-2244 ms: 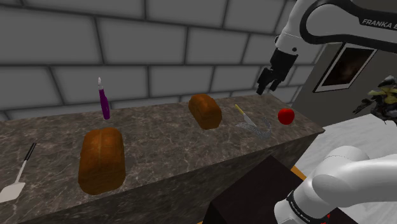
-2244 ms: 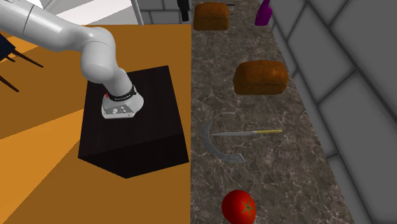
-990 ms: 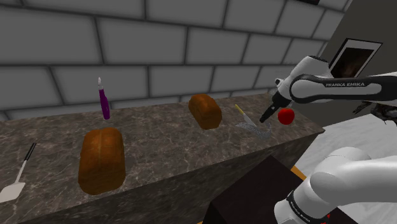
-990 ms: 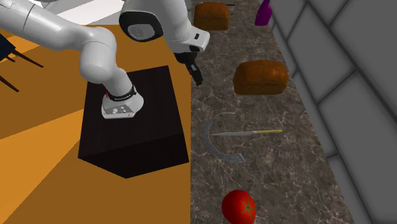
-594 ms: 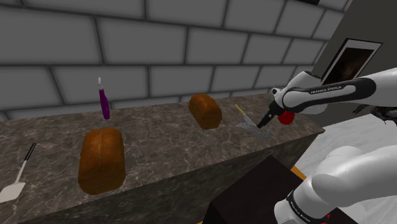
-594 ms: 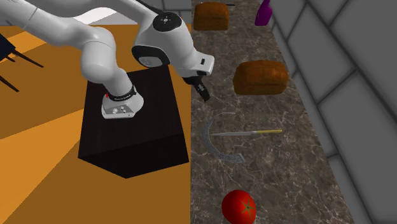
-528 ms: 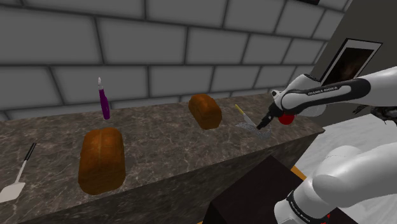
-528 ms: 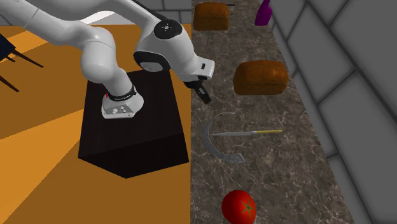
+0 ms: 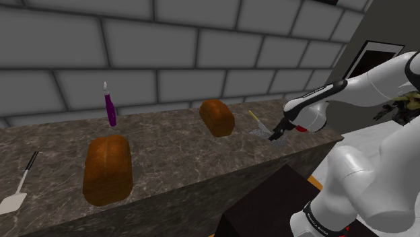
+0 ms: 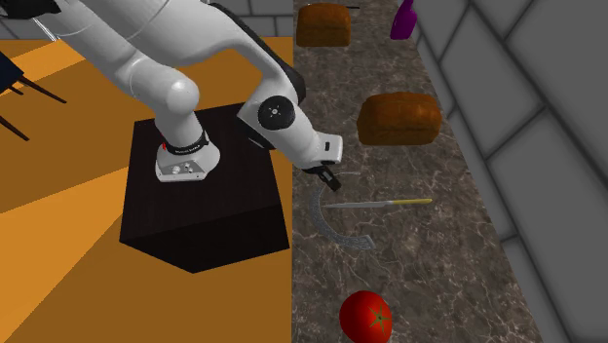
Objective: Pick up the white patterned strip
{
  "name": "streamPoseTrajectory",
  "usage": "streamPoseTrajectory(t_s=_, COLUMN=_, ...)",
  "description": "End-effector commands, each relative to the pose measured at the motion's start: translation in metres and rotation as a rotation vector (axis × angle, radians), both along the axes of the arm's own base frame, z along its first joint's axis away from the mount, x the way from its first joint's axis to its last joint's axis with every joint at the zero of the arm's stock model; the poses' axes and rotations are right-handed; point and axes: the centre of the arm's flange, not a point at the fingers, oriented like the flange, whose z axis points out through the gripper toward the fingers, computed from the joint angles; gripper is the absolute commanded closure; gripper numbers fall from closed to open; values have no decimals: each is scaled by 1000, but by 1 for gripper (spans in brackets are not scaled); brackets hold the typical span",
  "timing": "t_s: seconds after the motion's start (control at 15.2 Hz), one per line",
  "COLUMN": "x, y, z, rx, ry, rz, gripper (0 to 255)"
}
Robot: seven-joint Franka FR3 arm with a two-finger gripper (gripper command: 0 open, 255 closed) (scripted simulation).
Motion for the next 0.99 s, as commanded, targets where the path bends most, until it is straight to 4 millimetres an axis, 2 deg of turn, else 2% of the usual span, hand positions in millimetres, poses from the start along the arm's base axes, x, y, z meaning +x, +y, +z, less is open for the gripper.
streamPoseTrajectory(t_s=0.0, x=2, y=-6, z=-14, rx=-10, ry=-5, rz=13, gripper=0)
streamPoseTrajectory(t_s=0.4, x=2, y=-6, z=-46, rx=-10, ry=-5, rz=13, gripper=0)
streamPoseTrajectory(t_s=0.53, x=2, y=-6, z=-49, rx=-10, ry=-5, rz=13, gripper=0)
streamPoseTrajectory(t_s=0.59, x=2, y=-6, z=-48, rx=-10, ry=-5, rz=13, gripper=255)
streamPoseTrajectory(t_s=0.92, x=2, y=-6, z=-48, rx=-10, ry=-5, rz=13, gripper=255)
